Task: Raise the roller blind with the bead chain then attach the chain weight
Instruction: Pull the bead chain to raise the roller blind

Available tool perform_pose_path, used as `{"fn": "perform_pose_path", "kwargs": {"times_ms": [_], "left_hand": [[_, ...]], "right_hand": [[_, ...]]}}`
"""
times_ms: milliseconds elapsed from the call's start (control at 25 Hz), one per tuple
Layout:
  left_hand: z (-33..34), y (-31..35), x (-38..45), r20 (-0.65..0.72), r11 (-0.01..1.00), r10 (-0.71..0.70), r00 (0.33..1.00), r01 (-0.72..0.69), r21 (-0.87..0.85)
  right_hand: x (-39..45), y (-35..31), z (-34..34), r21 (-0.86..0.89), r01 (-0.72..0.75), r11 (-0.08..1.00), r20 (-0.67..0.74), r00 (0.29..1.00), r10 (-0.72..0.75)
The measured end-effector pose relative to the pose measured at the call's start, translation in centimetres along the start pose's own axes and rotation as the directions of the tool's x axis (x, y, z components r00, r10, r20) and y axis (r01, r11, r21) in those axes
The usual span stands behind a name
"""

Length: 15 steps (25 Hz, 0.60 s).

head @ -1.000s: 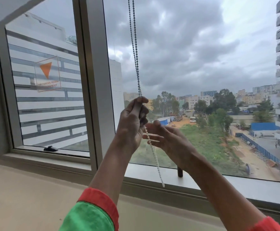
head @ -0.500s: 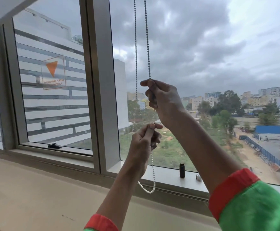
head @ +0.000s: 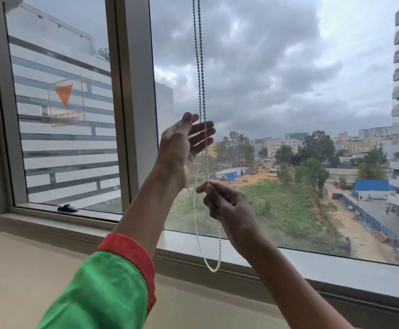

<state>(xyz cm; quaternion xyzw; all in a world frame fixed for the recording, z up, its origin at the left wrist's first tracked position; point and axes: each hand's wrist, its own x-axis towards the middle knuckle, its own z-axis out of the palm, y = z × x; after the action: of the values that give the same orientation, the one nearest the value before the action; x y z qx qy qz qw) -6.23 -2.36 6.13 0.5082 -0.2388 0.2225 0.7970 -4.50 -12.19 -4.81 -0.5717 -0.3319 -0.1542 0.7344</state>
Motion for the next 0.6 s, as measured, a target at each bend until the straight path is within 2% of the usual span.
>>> {"fn": "perform_pose_path", "kwargs": {"times_ms": [160, 280, 360, 520, 600], "left_hand": [[0.8, -0.8, -0.5, 0.046, 0.993, 0.016, 0.999, -0.021, 0.114], [-0.4, -2.0, -1.7, 0.065, 0.999, -0.002, 0.998, -0.001, 0.046], [-1.5, -2.6, -2.7, 0.065, 1.0, -0.023, 0.998, 0.023, -0.004], [-2.9, -5.1, -5.1, 0.068, 0.988, -0.086, 0.994, 0.094, -0.119], [-3.3, -7.0, -6.6, 0.073, 0.987, -0.128, 0.989, 0.134, -0.09]], "right_hand": [[-0.7, 1.5, -0.1, 0.055, -0.064, 0.996, 0.127, 0.99, 0.057], [0.0, 0.7, -1.0, 0.042, -0.194, 0.98, 0.198, 0.963, 0.182], [1.0, -0.6, -1.4, 0.021, -0.229, 0.973, 0.188, 0.957, 0.221], [4.1, -4.5, -0.3, 0.033, -0.148, 0.988, 0.112, 0.983, 0.143], [5.6, -6.7, 0.8, -0.026, -0.089, 0.996, 0.104, 0.99, 0.091]]}}
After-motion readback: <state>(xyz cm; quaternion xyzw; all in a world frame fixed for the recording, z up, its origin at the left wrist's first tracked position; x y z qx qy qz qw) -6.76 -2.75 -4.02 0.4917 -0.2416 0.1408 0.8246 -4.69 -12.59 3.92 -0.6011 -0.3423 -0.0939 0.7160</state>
